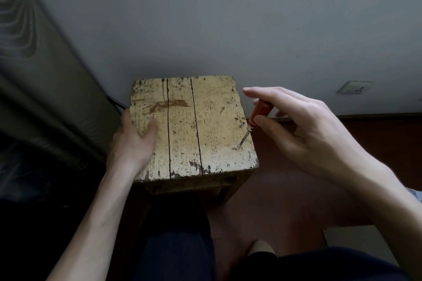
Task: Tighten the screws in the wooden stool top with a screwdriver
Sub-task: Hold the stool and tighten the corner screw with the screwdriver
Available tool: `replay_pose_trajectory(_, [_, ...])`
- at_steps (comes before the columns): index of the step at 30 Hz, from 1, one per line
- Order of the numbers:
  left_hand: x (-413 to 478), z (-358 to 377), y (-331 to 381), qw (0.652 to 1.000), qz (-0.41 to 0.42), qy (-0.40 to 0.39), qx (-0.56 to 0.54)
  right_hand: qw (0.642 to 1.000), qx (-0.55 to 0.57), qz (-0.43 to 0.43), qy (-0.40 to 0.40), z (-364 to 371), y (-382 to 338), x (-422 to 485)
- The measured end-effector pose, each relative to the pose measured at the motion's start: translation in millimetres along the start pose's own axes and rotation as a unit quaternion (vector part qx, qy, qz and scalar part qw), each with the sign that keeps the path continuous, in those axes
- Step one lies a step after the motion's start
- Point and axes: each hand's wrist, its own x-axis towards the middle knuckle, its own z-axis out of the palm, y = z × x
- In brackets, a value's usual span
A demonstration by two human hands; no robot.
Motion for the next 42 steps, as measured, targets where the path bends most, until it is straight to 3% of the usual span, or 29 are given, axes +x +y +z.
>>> replay_pose_trajectory(10, [-1,-1,0,1.0,0.002,-0.007,0.007,0.999,0.048,0.003,0.007,1,3,3])
replay_pose_trajectory(21, [-2,-1,2,1.0,0.008,-0.003,0.01,0.993,-0.014,0.04,0.114,7,2,4])
replay_pose_trajectory(25, [-1,-2,1,1.0,0.002,-0.004,0.014,0.994,-0.047,0.016,0.095,6,0,3])
replay_pose_trajectory(32, [-2,-3,3,1.0,-0.001,-0.008,0.008,0.999,-0.035,-0.027,-0.033,-10,2,1])
replay_pose_trajectory(37, [-3,-3,2,1.0,0.006,-0.003,0.008,0.999,-0.01,-0.018,-0.033,-2,-3,1])
replay_pose_trajectory(42, [-2,-3,2,1.0,0.006,-0.009,0.008,1.0,-0.022,0.002,0.02,3,-5,2])
